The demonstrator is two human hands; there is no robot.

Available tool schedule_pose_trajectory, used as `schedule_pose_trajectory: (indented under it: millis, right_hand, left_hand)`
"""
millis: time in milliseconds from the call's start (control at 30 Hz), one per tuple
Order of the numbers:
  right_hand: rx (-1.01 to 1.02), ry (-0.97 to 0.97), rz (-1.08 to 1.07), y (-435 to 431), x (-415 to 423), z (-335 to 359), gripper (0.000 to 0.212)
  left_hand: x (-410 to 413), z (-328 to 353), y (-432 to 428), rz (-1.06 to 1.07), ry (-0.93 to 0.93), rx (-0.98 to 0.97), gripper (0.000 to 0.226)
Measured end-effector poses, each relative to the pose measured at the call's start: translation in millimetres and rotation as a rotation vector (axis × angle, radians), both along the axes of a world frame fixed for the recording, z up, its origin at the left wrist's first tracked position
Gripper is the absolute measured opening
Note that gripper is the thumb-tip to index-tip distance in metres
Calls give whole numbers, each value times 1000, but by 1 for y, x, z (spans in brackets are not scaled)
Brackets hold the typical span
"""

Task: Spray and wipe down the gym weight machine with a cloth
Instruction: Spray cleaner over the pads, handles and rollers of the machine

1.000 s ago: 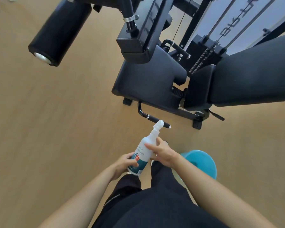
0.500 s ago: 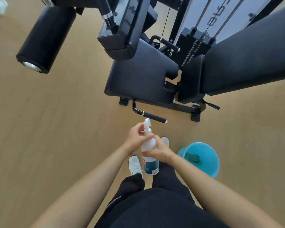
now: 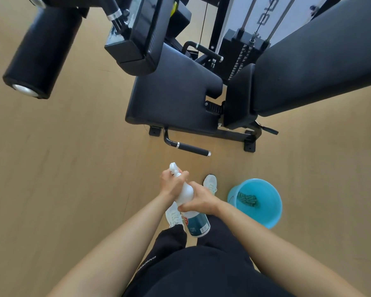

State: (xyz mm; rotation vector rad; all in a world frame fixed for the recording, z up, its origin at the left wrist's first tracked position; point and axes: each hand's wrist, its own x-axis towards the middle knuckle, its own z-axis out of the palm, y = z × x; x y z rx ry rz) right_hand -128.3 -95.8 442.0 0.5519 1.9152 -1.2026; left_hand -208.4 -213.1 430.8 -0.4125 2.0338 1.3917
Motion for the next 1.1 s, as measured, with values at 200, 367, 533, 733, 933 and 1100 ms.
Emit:
schedule_pose_trajectory:
  millis: [200, 367, 533, 733, 933, 1100]
  right_hand:
    - [51, -13, -58, 3, 2, -2, 67]
    - [49, -10, -112, 7, -2, -12, 67]
    - [18, 39, -200, 15, -17, -15, 61]
    - [-10, 63, -160, 30, -39, -12, 63]
    - [-19, 109, -230, 44, -67, -7, 62]
    - [-19, 134, -186, 65, -94, 1, 58]
  left_hand:
    - [3, -7, 14, 102, -63, 75, 22]
    - [-7, -18, 28, 83, -81, 30, 9]
    - [-28, -14, 40, -5, 18, 33, 18]
    - [-56, -15, 53, -63, 76, -34, 16]
    - [-86, -3, 74, -56, 134, -25, 27]
    - [-110, 5, 93, -38, 150, -35, 20]
